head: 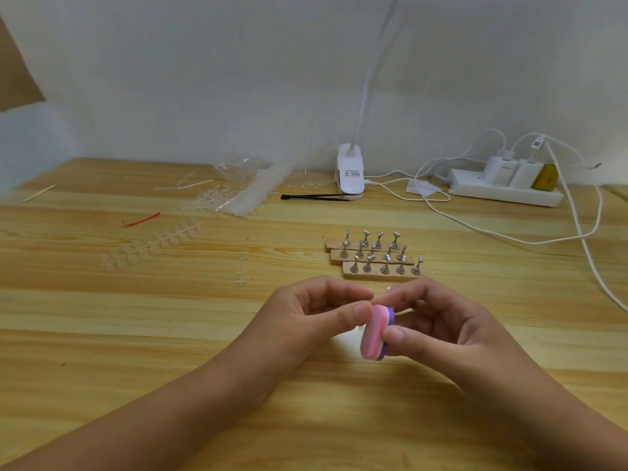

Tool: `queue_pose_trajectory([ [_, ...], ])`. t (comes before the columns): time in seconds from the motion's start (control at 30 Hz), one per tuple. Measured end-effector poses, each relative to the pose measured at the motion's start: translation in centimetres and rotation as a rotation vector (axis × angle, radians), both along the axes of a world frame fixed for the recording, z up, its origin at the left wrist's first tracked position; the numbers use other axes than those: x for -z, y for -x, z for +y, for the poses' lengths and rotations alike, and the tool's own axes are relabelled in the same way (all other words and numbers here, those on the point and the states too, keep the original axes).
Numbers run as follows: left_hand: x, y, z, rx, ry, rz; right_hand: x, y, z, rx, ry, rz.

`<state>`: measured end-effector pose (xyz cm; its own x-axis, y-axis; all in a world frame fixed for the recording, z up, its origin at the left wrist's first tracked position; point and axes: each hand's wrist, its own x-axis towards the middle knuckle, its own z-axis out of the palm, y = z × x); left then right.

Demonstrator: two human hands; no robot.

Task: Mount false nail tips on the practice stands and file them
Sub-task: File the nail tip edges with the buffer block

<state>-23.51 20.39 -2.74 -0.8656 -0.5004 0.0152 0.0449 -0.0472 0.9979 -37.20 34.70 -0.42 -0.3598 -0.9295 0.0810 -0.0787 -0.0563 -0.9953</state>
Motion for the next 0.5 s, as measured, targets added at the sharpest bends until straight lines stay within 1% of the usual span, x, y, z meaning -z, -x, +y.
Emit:
queue_pose_trajectory([
  [0.13,0.05,0.01,-0.12,0.015,-0.006,-0.023,0.06,0.05,-0.01,0.100,0.057,-0.039],
  [0.27,-0.15,0.05,-0.01,0.004,-0.021,-0.025,0.07,-0.01,0.05,-0.009,-0.008,-0.011],
  [0.4,-0.32,-0.09,-0.05,0.021,-0.004,-0.033,0.14,0.10,-0.09,0.104,0.057,-0.043],
  [0.5,-0.42,-0.12,0.09,0.034,-0.005,-0.026,0.00,0.06,0.01,0.033,0.020,-0.042],
])
